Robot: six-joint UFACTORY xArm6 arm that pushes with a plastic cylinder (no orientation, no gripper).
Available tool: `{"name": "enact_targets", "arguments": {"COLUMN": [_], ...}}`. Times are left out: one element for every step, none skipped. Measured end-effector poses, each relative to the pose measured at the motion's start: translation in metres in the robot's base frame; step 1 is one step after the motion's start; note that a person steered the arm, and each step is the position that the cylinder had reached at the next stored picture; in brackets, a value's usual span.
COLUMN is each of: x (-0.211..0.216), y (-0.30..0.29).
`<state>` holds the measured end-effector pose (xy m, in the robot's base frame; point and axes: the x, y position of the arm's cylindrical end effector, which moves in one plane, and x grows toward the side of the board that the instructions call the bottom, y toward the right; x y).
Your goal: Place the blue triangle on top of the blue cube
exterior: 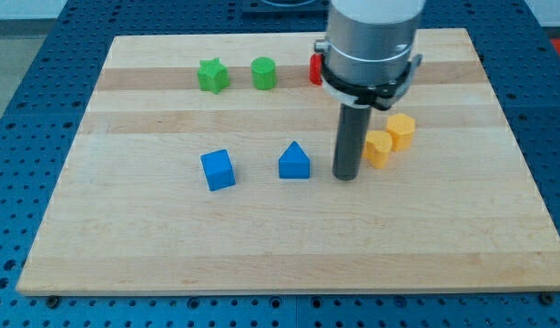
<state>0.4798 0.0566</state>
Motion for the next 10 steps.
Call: {"name": "enact_targets", "arguments": {"x": [0.0,-0.006,-0.016,-0.017,-0.02,-0.021,-0.021,-0.021,-0.021,-0.033], "y": [-0.026,-0.05,-0.067,-0.083,-0.1,-0.116,-0.135,-0.15,-0.149,-0.132]}}
